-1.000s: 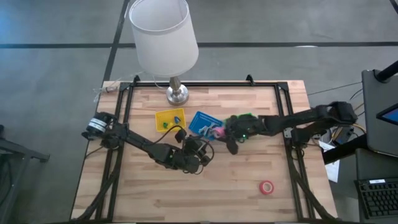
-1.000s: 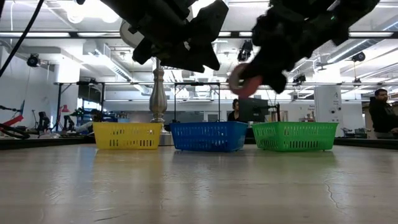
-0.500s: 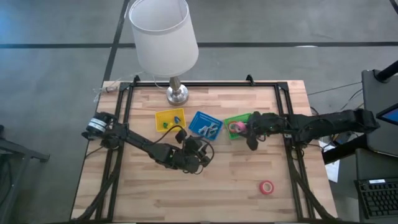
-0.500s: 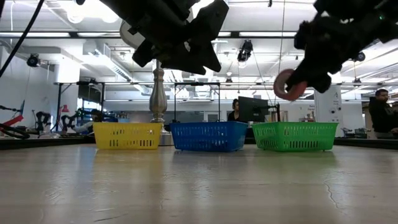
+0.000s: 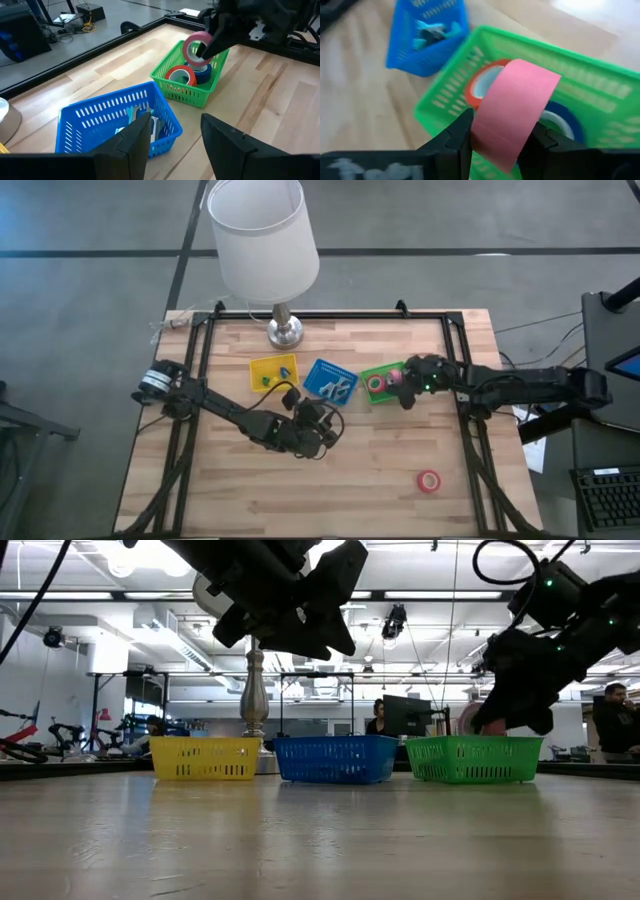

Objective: Pick and place Stapler, Stapler remover, tape
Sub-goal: Put the pink tape into the green bin

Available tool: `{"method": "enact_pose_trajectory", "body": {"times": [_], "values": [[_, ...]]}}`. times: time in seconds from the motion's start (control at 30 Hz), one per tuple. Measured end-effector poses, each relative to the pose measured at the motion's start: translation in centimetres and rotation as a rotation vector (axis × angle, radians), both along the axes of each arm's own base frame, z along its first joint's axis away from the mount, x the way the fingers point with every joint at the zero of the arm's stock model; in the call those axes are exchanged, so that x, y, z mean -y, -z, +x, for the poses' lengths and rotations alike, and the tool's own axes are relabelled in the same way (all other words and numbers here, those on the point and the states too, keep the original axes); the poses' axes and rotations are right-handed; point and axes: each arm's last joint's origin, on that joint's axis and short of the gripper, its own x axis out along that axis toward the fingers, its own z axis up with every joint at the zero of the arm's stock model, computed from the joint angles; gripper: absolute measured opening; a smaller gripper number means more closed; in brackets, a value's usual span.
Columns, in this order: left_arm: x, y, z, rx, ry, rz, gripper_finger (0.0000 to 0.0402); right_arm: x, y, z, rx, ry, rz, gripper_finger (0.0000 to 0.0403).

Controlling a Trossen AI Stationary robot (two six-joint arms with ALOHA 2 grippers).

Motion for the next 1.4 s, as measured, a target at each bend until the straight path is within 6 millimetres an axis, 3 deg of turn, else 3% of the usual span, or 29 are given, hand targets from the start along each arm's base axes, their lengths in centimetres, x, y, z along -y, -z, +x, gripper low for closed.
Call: {"method": "enact_pose_trajectory", "body": {"times": [0.3, 0.5, 0.97, 1.4], "values": [[-0.02, 0.00, 0.00, -0.001, -0.001, 0.001, 0.0177, 0.11, 1.00, 0.02, 0.067, -0.026, 0.013, 0.0111], [-0.03, 0.00, 0.00, -0.001, -0.002, 0.001, 0.0177, 0.34, 0.20, 0.39, 0.077, 0.001, -0.025, 0.0112], [-0.03, 0.00, 0.00, -0.001, -0.002, 0.001, 0.0177, 0.24, 0.32, 0.16, -0.036, -0.102, -0.129, 0.0141], [-0.03, -0.01, 0.00, -0.001, -0.002, 0.001, 0.0177, 0.57, 0.11, 0.17, -0.065, -0.047, -0.230, 0.0124]]}}
